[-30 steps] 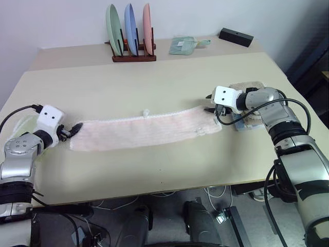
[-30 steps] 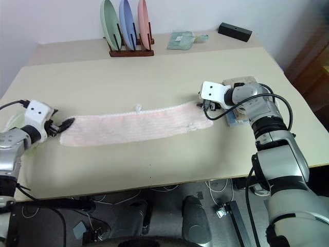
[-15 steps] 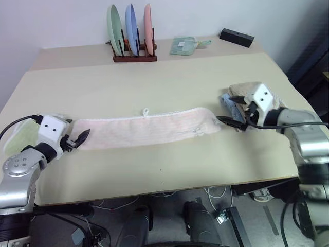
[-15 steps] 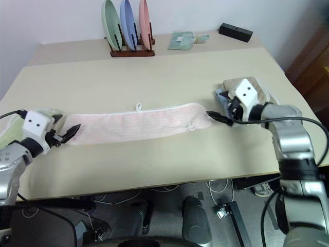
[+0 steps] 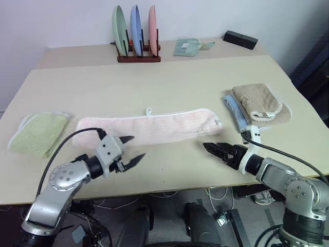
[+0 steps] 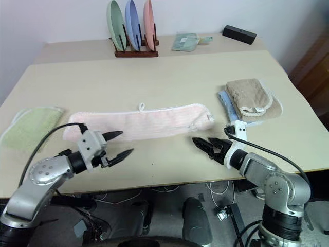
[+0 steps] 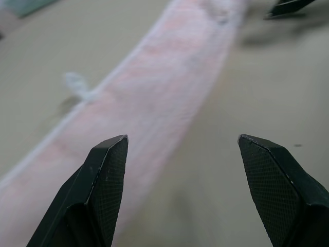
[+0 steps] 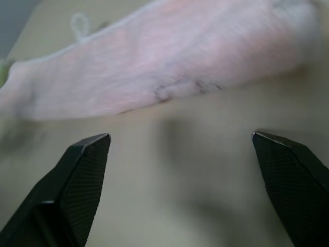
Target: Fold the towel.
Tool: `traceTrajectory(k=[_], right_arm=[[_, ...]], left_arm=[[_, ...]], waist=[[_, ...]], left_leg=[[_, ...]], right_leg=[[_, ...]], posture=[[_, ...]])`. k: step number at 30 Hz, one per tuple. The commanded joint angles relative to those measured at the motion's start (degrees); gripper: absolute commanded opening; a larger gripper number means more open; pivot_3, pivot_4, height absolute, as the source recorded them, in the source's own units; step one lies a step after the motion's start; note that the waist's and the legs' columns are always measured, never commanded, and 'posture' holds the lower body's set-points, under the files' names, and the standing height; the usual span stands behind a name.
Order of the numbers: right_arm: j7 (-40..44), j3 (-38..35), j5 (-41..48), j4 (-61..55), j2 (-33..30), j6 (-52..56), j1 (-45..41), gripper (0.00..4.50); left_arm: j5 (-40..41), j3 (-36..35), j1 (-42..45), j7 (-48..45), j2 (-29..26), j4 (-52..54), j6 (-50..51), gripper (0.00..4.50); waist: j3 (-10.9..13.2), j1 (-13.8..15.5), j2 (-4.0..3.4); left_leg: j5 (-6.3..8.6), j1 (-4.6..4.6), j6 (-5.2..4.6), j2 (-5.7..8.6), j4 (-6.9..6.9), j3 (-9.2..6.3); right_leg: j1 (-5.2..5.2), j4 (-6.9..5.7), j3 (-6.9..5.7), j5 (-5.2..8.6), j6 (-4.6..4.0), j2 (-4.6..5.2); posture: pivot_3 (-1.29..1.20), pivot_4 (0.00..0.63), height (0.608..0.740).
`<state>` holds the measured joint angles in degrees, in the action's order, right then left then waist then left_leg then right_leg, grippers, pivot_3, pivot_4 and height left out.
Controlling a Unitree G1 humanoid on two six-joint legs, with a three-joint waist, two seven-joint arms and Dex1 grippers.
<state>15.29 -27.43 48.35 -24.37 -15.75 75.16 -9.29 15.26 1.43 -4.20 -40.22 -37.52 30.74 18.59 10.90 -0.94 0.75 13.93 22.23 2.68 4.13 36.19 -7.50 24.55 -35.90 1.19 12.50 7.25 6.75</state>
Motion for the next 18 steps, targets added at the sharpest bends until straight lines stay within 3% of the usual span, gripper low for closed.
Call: traceTrajectory(k=[1, 9, 12, 18], right_arm=[[-9.83, -5.58, 1.58, 2.68, 6.17, 1.74, -5.33, 4.47], [-23.19, -12.66, 0.49, 15.74, 12.34, -2.04, -17.94, 4.47], [-25.71, -13.43, 0.61, 18.26, 12.30, -4.20, -19.43, 3.69], [-26.98, -12.84, 2.47, 16.38, 10.16, -5.40, -19.10, 0.72]], left_arm=[[0.00, 2.20, 0.28, 0.03, 0.91, 3.82, 0.22, 3.52], [-1.06, 2.54, -0.15, 1.40, 1.93, 4.12, 0.56, 3.52], [-1.09, 1.70, -0.40, 2.42, 2.59, 4.19, 0.61, 3.52], [-1.33, 1.78, -1.73, 3.47, 3.24, 4.68, 0.37, 3.52]], waist=[[-0.01, 0.08, -0.01], [-0.04, 0.05, -0.06], [-0.05, 0.09, -0.07], [-0.04, -0.10, -0.12]], left_leg=[[0.00, 0.00, 0.00, 0.00, 0.00, -0.01], [-0.01, 0.00, 0.00, 0.02, 0.00, 0.00], [-0.01, -0.01, -0.01, 0.02, -0.01, -0.01], [0.00, -0.01, -0.01, 0.01, -0.03, -0.01]], right_leg=[[0.00, 0.00, 0.00, 0.00, 0.00, -0.01], [-0.01, 0.01, -0.01, 0.00, 0.00, -0.01], [-0.01, 0.00, -0.02, 0.00, 0.01, -0.01], [-0.01, 0.00, -0.02, 0.00, 0.01, -0.01]], posture=[[0.00, 0.150, 0.740], [0.00, 0.150, 0.740], [0.00, 0.150, 0.740], [0.00, 0.150, 0.740]])
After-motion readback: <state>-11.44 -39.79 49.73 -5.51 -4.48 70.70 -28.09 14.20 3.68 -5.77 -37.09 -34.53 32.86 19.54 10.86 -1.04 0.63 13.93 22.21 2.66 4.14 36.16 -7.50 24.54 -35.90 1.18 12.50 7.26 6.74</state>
